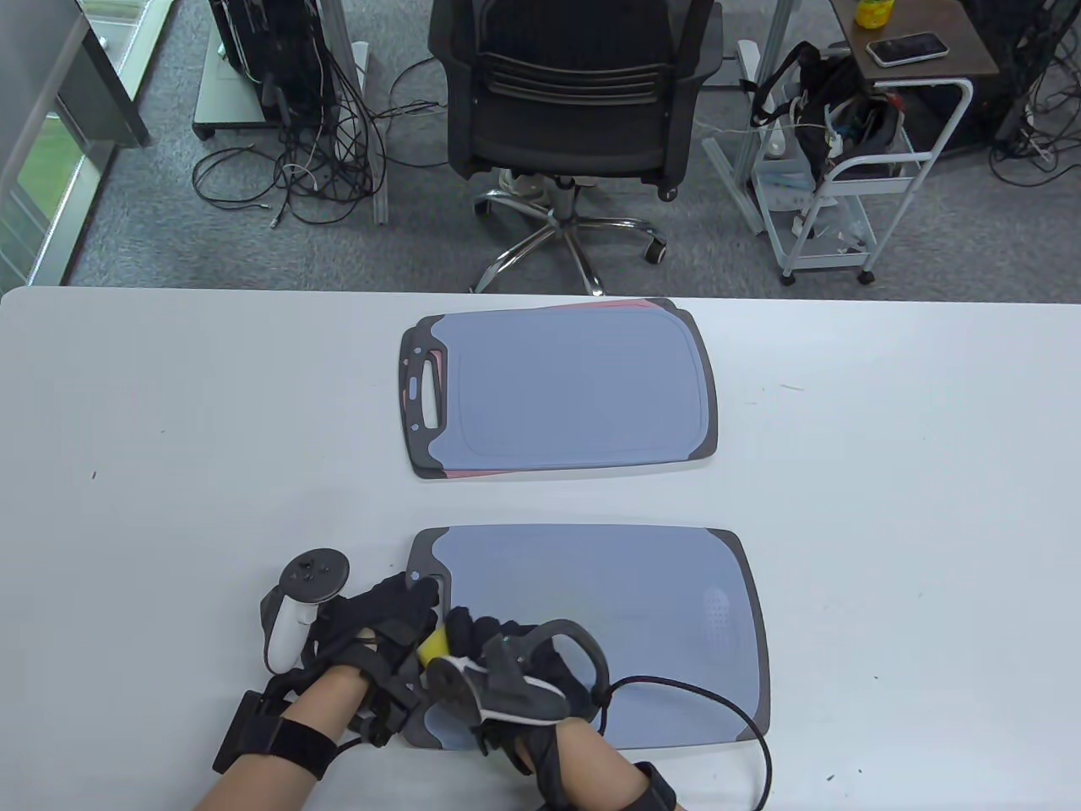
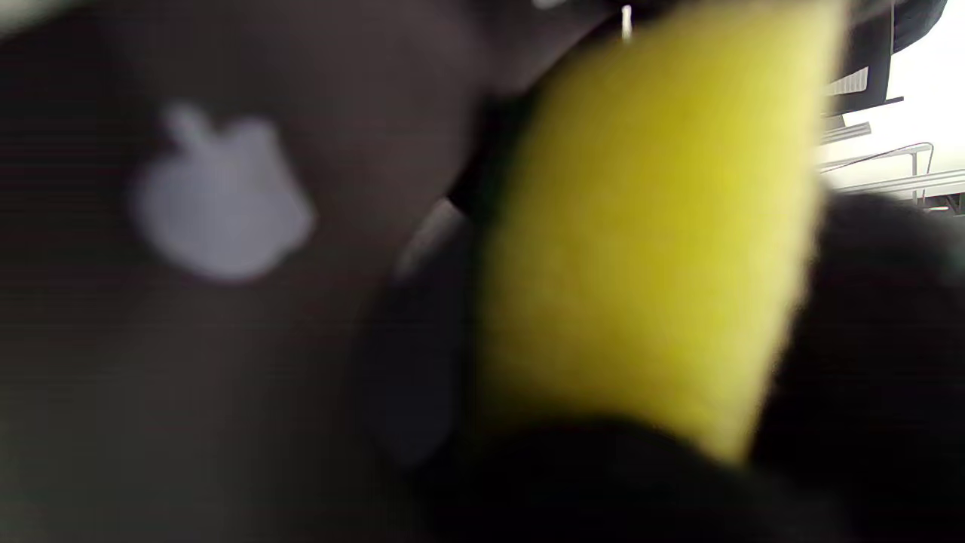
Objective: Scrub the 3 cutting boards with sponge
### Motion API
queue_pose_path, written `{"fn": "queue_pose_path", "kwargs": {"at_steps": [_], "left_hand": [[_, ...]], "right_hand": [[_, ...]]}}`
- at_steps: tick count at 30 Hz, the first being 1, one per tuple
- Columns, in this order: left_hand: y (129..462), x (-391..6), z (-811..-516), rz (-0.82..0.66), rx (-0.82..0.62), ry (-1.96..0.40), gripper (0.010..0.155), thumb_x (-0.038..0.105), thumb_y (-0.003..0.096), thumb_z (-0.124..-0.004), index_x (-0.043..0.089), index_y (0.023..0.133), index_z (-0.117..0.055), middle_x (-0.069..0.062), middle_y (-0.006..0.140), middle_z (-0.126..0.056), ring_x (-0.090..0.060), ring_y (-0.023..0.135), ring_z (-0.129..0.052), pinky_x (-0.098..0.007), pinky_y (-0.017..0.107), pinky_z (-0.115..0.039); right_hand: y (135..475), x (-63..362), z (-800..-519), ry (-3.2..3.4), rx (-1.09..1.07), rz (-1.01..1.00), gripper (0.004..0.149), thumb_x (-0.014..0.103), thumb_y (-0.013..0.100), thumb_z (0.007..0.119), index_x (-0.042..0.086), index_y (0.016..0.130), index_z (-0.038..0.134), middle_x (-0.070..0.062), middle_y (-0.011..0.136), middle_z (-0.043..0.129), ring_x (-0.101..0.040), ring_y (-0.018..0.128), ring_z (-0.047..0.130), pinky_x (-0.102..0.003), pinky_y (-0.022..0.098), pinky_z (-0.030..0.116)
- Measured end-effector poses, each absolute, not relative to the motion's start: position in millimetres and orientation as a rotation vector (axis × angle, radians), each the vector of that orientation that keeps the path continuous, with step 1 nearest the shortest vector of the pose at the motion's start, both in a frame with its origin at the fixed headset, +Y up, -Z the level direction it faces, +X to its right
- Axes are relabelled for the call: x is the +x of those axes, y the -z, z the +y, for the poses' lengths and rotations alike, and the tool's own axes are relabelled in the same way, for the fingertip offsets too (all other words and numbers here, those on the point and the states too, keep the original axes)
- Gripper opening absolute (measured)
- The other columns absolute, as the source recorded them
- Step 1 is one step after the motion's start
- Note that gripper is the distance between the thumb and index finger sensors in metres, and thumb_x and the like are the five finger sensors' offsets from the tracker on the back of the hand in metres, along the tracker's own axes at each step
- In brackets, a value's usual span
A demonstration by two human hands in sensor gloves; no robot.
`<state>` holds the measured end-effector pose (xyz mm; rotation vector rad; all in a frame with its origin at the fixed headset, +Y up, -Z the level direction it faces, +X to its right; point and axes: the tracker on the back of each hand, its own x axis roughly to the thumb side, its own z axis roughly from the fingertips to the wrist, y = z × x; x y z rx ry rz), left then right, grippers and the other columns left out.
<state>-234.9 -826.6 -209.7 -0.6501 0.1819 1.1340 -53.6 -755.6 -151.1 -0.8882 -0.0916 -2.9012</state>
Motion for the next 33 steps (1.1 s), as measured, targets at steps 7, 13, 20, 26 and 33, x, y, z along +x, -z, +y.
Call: {"fn": "queue_pose_path", "kwargs": {"at_steps": [7,13,20,26,33], "left_hand": [[211,-234,-826,0.179,-0.647,-1.114,0.054,0.058,0.0597,-0.068,0.018,0.096,-0.070,0.006,0.072,-0.092,-0.001,0.042,-0.109,-0.024,0.030,-0.101],[211,-234,-826,0.181,-0.640,-1.104,0.054,0.058,0.0596,-0.068,0.018,0.096,-0.070,0.007,0.071,-0.092,0.000,0.041,-0.109,-0.024,0.029,-0.101],[210,-234,-826,0.180,-0.639,-1.102,0.054,0.058,0.0595,-0.068,0.018,0.096,-0.070,0.007,0.071,-0.092,0.000,0.041,-0.109,-0.024,0.029,-0.101],[210,-234,-826,0.177,-0.649,-1.117,0.054,0.058,0.0595,-0.068,0.018,0.096,-0.070,0.006,0.072,-0.092,-0.001,0.042,-0.109,-0.025,0.030,-0.101],[211,-234,-825,0.172,-0.654,-1.115,0.054,0.058,0.0595,-0.068,0.018,0.096,-0.070,0.006,0.072,-0.092,-0.001,0.042,-0.110,-0.025,0.030,-0.101]], "right_hand": [[192,97,-764,3.092,-0.141,-0.266,0.072,0.061,0.049,0.069,0.016,0.106,0.061,-0.007,0.077,0.083,-0.018,0.051,0.092,-0.042,0.045,0.081],[180,227,-776,3.081,0.598,-0.339,0.073,0.058,0.052,0.070,0.009,0.106,0.062,-0.011,0.076,0.084,-0.021,0.050,0.092,-0.044,0.044,0.080],[181,52,-761,3.116,-0.357,-0.270,0.075,0.058,0.051,0.070,0.006,0.104,0.063,-0.012,0.073,0.084,-0.019,0.048,0.092,-0.042,0.042,0.081],[147,-60,-756,2.961,-0.893,-0.160,0.077,0.062,0.049,0.068,0.008,0.104,0.063,-0.009,0.073,0.085,-0.018,0.048,0.093,-0.042,0.043,0.082],[177,93,-766,3.085,-0.189,-0.249,0.073,0.060,0.049,0.069,0.015,0.106,0.062,-0.007,0.075,0.084,-0.018,0.049,0.093,-0.041,0.043,0.082]]}}
